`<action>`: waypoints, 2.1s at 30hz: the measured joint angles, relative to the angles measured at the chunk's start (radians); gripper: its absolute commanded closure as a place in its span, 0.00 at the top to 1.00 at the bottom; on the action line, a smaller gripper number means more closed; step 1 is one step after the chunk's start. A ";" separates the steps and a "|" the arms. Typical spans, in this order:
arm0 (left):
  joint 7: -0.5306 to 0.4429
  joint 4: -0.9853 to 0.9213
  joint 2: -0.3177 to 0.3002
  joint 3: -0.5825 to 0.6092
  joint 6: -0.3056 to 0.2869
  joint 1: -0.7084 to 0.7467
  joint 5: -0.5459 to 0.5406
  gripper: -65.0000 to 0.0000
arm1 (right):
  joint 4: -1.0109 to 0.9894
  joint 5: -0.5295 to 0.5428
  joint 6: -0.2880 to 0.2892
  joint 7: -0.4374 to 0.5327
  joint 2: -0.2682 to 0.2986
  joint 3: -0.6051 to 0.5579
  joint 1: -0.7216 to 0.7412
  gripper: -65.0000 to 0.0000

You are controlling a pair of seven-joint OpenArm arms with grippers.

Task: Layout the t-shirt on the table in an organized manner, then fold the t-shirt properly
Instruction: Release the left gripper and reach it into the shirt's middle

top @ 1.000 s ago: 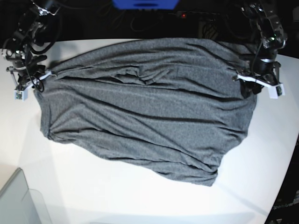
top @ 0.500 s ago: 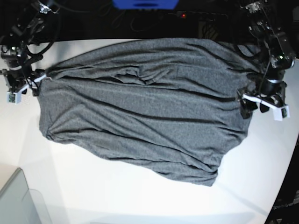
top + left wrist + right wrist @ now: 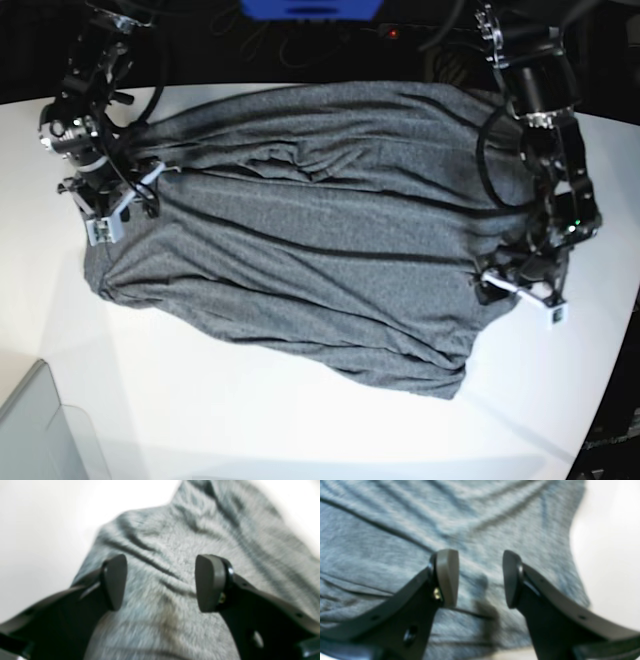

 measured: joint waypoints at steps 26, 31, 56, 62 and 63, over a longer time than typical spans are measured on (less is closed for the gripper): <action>-0.572 -0.830 0.023 0.161 0.002 -0.423 0.196 0.64 | -0.125 -0.001 0.000 0.000 0.005 -0.042 0.026 0.45; -0.695 -0.934 0.030 0.161 0.002 -0.433 0.196 0.64 | -0.125 -0.001 0.000 0.002 0.005 -0.042 0.026 0.45; -0.559 -0.171 0.026 0.376 0.002 -0.148 0.406 0.00 | -0.128 0.001 0.000 0.002 0.005 -0.043 0.025 0.45; -0.544 -0.156 0.050 0.614 -0.022 -0.034 0.707 0.01 | -0.128 0.000 0.000 0.000 0.006 -0.042 0.024 0.45; -0.542 -0.156 0.060 0.630 -0.021 -0.022 0.758 0.04 | -0.128 0.000 0.000 0.000 0.005 -0.042 0.024 0.45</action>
